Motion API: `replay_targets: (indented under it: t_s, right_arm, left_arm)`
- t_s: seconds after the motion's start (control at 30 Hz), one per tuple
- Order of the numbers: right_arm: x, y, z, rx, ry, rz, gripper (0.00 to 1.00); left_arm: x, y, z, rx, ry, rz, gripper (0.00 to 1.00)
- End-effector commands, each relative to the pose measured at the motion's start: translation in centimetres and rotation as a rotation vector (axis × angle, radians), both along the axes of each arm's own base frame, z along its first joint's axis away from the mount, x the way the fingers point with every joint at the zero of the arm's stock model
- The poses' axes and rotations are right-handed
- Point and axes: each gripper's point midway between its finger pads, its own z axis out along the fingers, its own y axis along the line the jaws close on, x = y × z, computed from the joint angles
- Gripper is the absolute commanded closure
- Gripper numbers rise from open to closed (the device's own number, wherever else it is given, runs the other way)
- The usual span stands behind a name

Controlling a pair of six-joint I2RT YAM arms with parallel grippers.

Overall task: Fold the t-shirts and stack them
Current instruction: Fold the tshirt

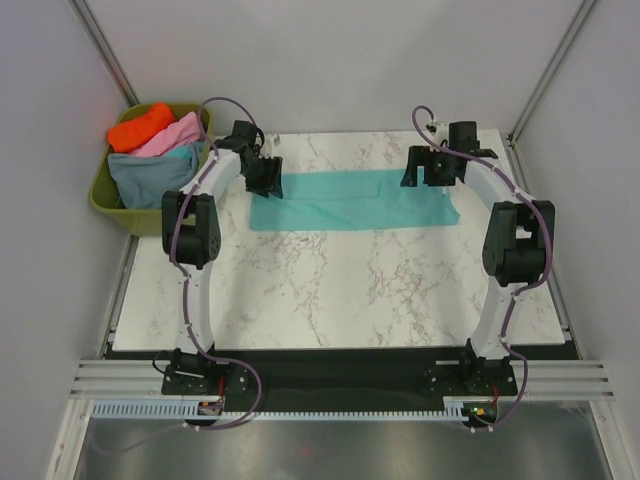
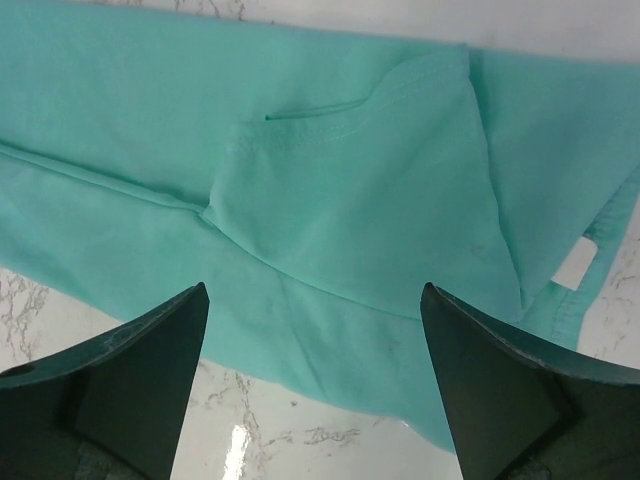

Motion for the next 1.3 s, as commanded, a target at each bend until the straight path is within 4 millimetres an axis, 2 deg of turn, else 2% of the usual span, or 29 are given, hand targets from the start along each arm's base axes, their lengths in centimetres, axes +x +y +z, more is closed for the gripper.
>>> replay_targets:
  t_s: [0.0, 0.03, 0.07, 0.13, 0.27, 0.33, 0.43, 0.5, 0.57, 0.6, 0.67, 0.8, 0.87, 0.9, 0.97, 1.0, 1.07, 1.1, 1.13, 1.2, 1.23, 1.27]
  right_arm:
    - [-1.2, 0.0, -1.7, -0.008, 0.044, 0.012, 0.04]
    - [-1.4, -0.1, -2.6, -0.017, 0.064, 0.014, 0.04]
    - [-1.6, -0.2, -3.2, -0.023, 0.076, 0.014, 0.05]
    - [-1.7, -0.5, -4.5, -0.036, 0.104, 0.005, 0.04]
    - [-1.1, -0.4, -5.3, -0.035, 0.112, 0.007, 0.04]
    - [-1.0, -0.4, -5.9, -0.035, 0.121, 0.007, 0.04]
    - [-0.5, -0.5, -5.9, -0.036, 0.116, 0.005, 0.04]
    - [-0.4, -0.5, -6.0, -0.04, 0.117, 0.006, 0.04]
    - [-0.4, -0.6, -6.1, -0.044, 0.117, 0.0, 0.04]
    - [-0.4, -0.6, -6.1, -0.044, 0.119, -0.001, 0.04]
    - [-0.4, -0.7, -6.2, -0.046, 0.12, -0.001, 0.04]
    - [-0.1, -0.9, -6.9, -0.057, 0.131, -0.019, 0.04]
    - [0.4, -1.0, -6.9, -0.056, 0.125, -0.025, 0.04]
    - [0.5, -1.0, -7.6, -0.061, 0.139, -0.033, 0.04]
    - [1.2, -1.0, -7.9, -0.064, 0.137, -0.04, 0.04]
    - [1.2, -1.1, -9.0, -0.061, 0.157, -0.047, 0.04]
    - [2.0, -1.1, -9.3, -0.058, 0.154, -0.052, 0.04]
    - [2.2, -1.1, -10.4, -0.058, 0.171, -0.055, 0.04]
    - [2.9, -1.0, -10.1, -0.048, 0.16, -0.063, 0.05]
    - [3.4, -0.6, -10.9, -0.034, 0.168, -0.056, 0.05]
    - [4.3, -0.4, -10.3, -0.027, 0.144, -0.057, 0.05]
    - [4.6, -0.3, -10.8, -0.022, 0.147, -0.053, 0.05]
  left_arm:
    - [1.3, -0.3, 4.1, -0.023, -0.097, -0.002, 0.43]
    - [0.9, -0.4, 5.3, -0.031, -0.111, -0.004, 0.43]
    - [0.1, -0.3, 4.9, -0.033, -0.09, -0.007, 0.43]
    - [-0.9, -0.5, 5.3, -0.051, -0.075, -0.016, 0.43]
    - [-3.5, -0.8, 3.8, -0.073, 0.01, -0.031, 0.44]
    - [-3.8, -0.6, 3.4, -0.069, 0.026, -0.025, 0.44]
    - [-3.6, -0.3, 2.0, -0.054, 0.048, -0.02, 0.43]
    - [-2.9, 0.0, 0.8, -0.036, 0.06, -0.014, 0.44]
    - [-1.9, 0.2, 0.7, -0.018, 0.038, -0.016, 0.44]
    - [-1.6, 0.6, -0.2, 0.007, 0.042, -0.015, 0.44]
    - [-1.0, 0.9, -0.7, 0.03, 0.029, -0.014, 0.44]
    - [-1.3, 1.2, -1.8, 0.046, 0.051, -0.009, 0.45]
    - [-2.2, 1.0, -2.4, 0.051, 0.077, -0.015, 0.46]
    - [-2.6, 1.1, -2.4, 0.06, 0.083, -0.014, 0.46]
    - [-4.2, 1.0, -2.9, 0.08, 0.112, -0.02, 0.46]
    - [-4.8, 0.9, -3.0, 0.086, 0.121, -0.021, 0.46]
    - [-6.6, 0.7, -3.3, 0.114, 0.145, -0.034, 0.47]
    - [-7.2, 0.6, -3.3, 0.125, 0.154, -0.038, 0.47]
    - [-8.4, 0.5, -3.6, 0.133, 0.175, -0.05, 0.47]
    - [-9.4, -0.6, -2.7, 0.142, 0.159, -0.088, 0.47]
    - [-10.4, -0.8, -2.9, 0.155, 0.174, -0.097, 0.47]
    - [-11.0, -1.5, -2.2, 0.167, 0.158, -0.118, 0.47]
